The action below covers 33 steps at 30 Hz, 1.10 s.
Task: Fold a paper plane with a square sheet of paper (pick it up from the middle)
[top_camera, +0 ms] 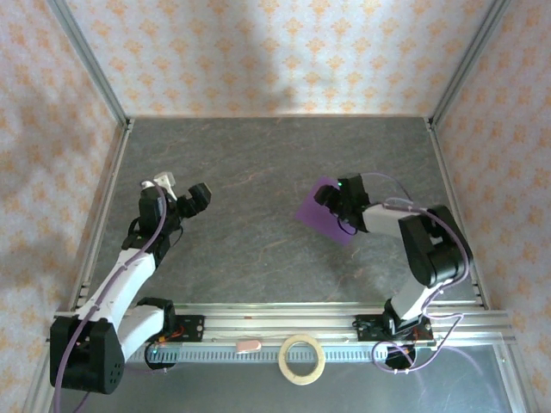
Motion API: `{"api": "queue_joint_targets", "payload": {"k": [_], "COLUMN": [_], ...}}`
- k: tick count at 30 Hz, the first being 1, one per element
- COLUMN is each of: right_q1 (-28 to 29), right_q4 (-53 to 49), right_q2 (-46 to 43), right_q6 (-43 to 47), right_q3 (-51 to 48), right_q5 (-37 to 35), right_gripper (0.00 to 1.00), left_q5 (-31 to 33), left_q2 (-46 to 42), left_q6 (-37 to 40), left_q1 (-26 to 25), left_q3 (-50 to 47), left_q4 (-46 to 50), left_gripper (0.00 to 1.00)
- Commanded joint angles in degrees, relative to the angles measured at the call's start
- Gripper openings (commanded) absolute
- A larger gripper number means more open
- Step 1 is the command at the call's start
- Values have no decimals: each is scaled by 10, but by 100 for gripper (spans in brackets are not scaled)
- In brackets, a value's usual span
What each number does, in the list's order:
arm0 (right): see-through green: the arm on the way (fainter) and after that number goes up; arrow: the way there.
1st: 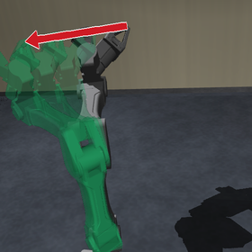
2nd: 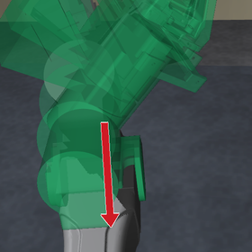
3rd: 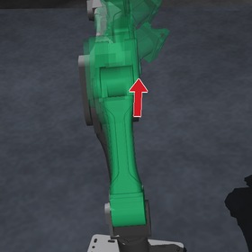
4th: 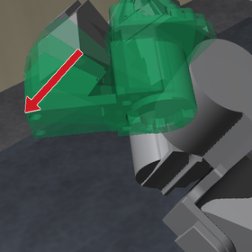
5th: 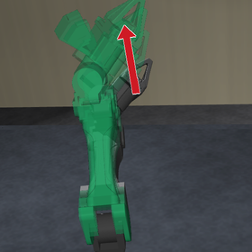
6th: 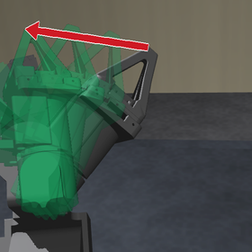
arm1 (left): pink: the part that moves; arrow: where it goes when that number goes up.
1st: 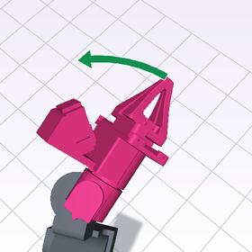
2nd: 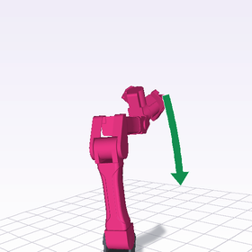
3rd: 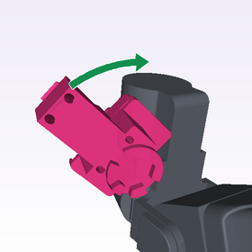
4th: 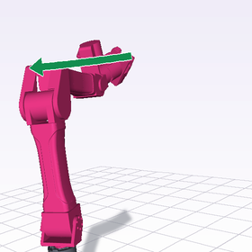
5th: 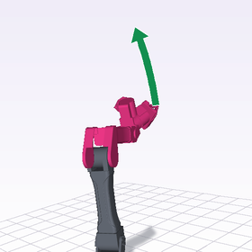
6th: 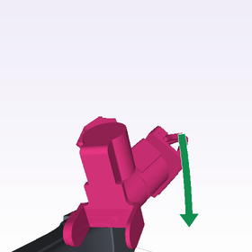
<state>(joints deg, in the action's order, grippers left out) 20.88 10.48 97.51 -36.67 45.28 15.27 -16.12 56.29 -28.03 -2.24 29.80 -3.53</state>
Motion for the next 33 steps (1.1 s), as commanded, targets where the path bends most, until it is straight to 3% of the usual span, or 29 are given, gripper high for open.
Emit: {"api": "queue_joint_targets", "payload": {"k": [1,6,11,15,25,28,33], "right_q1": [33,65,66,60,55,59,83], "right_q4": [-85,-150,-169,-168,-67,-59,-76], "right_q2": [72,141,128,84,51,79,125], "right_q6": [38,102,122,91,27,39,89], "right_q3": [47,160,210,192,86,95,139], "right_q5": [11,2,-8,-58,5,61,76], "right_gripper": [78,78,79,82,81,80,78], "left_q5": [-20,-12,-16,-40,-82,-87,-82], "left_q2": [7,8,18,33,90,103,93], "left_q6": [18,24,23,10,-13,-10,9], "left_q1": [1,1,1,1,2,1,1], "left_q3": [24,21,20,12,35,48,59], "left_q4": [22,28,34,15,-11,2,35], "left_gripper": [99,99,99,99,99,99,99]}}
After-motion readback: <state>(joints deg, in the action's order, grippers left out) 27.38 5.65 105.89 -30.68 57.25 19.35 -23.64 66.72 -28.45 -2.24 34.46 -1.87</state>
